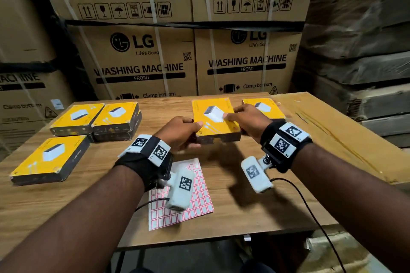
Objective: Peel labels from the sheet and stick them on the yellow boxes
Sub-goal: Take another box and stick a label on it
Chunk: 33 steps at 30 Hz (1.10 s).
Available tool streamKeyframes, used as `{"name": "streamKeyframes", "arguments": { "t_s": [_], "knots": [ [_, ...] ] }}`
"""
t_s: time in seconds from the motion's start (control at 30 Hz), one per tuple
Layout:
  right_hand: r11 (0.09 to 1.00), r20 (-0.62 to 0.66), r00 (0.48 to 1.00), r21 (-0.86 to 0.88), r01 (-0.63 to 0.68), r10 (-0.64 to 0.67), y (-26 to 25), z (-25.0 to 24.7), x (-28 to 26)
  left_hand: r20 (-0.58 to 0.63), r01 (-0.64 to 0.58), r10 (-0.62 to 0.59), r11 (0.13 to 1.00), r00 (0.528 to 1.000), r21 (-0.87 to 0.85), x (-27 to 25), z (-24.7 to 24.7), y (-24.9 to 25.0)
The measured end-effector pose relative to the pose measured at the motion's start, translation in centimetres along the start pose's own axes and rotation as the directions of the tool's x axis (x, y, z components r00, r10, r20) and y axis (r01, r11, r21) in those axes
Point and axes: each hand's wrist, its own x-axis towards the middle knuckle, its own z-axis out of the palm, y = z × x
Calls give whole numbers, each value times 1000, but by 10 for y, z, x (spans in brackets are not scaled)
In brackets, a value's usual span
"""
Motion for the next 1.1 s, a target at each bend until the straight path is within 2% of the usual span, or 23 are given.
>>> {"name": "streamKeyframes", "arguments": {
  "t_s": [0.1, 0.2, 0.27, 0.37, 0.43, 0.57, 0.63, 0.73, 0.9, 1.1],
  "knots": [
    [993, 2, 1000, -120, 3, -3, 13, -1, -2, -7, 62, -62, 996, 998, -59, 13, 7, -5],
    [991, 104, 994, -129, 39, -26, 19, -6, -8, -47, 103, -107, 992, 993, -74, 27, 10, -13],
    [959, 175, 982, -262, 110, -65, 20, -10, -14, -69, 130, -134, 990, 989, -63, 33, 16, -14],
    [776, 171, 977, -597, 204, -126, 20, -13, -17, -87, 155, -159, 987, 983, -52, 47, 24, -14],
    [681, 119, 970, -693, 235, -213, 20, -14, -13, -109, 170, -174, 985, 979, -41, 54, 30, -11],
    [615, 50, 969, -765, 193, -241, 19, -14, 2, -169, 154, -149, 988, 974, 15, 71, 39, -3],
    [592, 33, 971, -788, 170, -236, 19, -12, 10, -192, 132, -108, 985, 975, 115, 79, 43, -1],
    [555, 16, 972, -819, 148, -235, 18, -9, 16, -176, 99, -75, 986, 982, 132, 89, 53, -2],
    [412, 34, 968, -901, 137, -247, 16, -7, 19, -197, 75, -14, 949, 980, 305, 100, 61, -6],
    [329, 65, 970, -934, 142, -235, 15, -8, 24, -153, 20, 60, 879, 986, 476, 105, 66, -4]
  ]
}}
